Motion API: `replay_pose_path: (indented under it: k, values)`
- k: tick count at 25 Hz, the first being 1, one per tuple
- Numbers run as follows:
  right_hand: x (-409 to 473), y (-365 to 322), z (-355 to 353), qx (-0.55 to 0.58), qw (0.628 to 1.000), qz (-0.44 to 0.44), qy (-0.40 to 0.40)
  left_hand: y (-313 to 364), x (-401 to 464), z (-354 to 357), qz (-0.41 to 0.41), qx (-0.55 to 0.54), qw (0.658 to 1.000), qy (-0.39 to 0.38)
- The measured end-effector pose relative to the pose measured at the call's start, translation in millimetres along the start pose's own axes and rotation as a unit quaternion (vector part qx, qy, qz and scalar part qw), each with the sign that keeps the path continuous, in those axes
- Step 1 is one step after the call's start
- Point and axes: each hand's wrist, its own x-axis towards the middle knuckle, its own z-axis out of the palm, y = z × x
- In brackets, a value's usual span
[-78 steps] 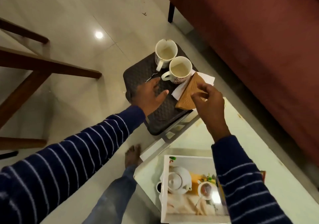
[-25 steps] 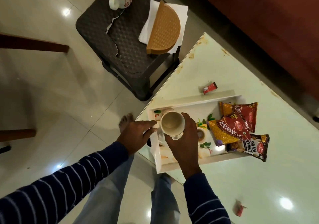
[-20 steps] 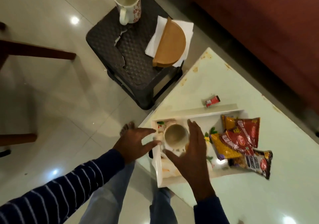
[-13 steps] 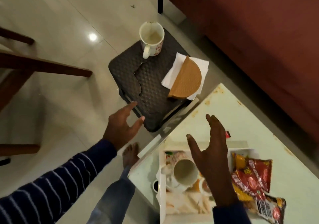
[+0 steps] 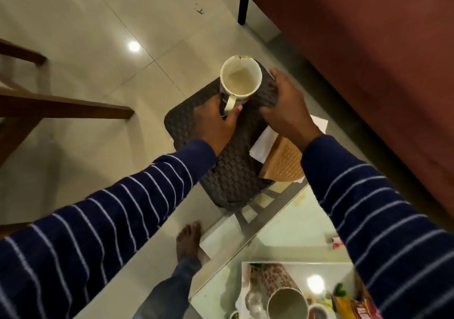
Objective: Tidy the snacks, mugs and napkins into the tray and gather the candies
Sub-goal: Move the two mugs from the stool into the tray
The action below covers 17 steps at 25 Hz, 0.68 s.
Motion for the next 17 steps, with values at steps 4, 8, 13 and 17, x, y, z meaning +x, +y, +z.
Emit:
replay_pose_path:
  k: [4,8,13,17]
  values:
    - [19,-1,16,0.039,0.998,-0.045,-0.03,-10,-3,6,0.02,0.022,1.0,-0.001]
    - [16,-9,21,0.033,0.996,-0.085,-0.016,-14,-8,-4,0.036,0.006,0.999,-0.009]
    - [-32,-24,22,0.055,0.988,-0.142,0.037,-7,-51,-42,0.111,0.014,0.994,0.013]
    - [-110,-35,26,0.1,0.983,-0.137,0.071,10,-110,-80,0.153,0.047,0.987,0.027]
